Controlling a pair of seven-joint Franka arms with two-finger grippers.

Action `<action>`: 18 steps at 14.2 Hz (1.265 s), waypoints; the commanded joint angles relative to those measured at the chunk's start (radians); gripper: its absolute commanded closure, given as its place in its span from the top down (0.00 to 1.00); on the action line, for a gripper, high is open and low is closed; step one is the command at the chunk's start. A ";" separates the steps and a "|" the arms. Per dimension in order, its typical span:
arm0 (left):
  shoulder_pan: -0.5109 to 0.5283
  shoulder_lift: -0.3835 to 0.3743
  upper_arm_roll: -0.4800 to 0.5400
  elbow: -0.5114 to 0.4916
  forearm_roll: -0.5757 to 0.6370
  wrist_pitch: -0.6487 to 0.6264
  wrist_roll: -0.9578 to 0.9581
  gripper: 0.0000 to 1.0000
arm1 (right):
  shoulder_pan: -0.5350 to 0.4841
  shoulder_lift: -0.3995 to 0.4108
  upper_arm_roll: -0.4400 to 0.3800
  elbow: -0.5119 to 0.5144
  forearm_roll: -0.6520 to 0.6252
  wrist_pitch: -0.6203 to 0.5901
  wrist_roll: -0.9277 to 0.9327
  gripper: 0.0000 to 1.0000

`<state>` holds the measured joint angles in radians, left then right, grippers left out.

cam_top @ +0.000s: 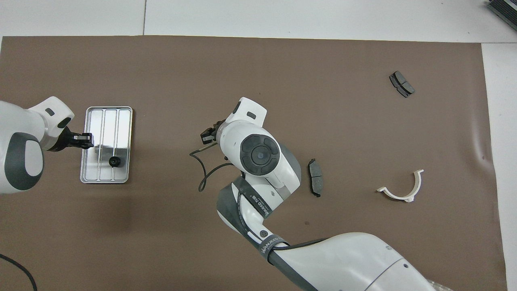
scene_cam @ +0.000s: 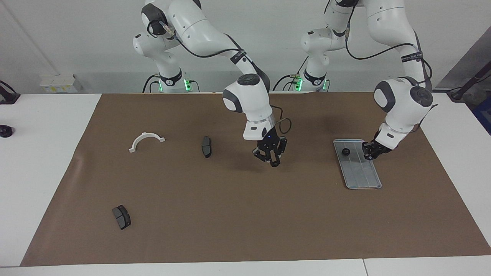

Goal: Pick bearing gear from pile to tray

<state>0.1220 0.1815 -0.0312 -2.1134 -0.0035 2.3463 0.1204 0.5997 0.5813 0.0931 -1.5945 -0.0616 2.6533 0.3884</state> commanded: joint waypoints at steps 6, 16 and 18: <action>-0.010 -0.060 -0.001 -0.103 -0.023 0.053 0.007 1.00 | 0.092 0.075 -0.003 0.042 -0.011 0.073 0.171 0.31; -0.189 -0.048 -0.016 0.155 -0.023 -0.077 -0.218 1.00 | -0.095 -0.101 -0.007 0.039 0.003 -0.247 0.159 0.57; -0.290 -0.048 -0.015 0.125 -0.023 0.016 -0.452 1.00 | -0.144 -0.171 -0.007 0.039 0.031 -0.352 0.144 0.57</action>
<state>-0.0910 0.1290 -0.0590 -1.9576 -0.0134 2.2878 -0.1560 0.4996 0.4959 0.0685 -1.5241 -0.0578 2.3845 0.5567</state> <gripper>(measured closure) 0.000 0.423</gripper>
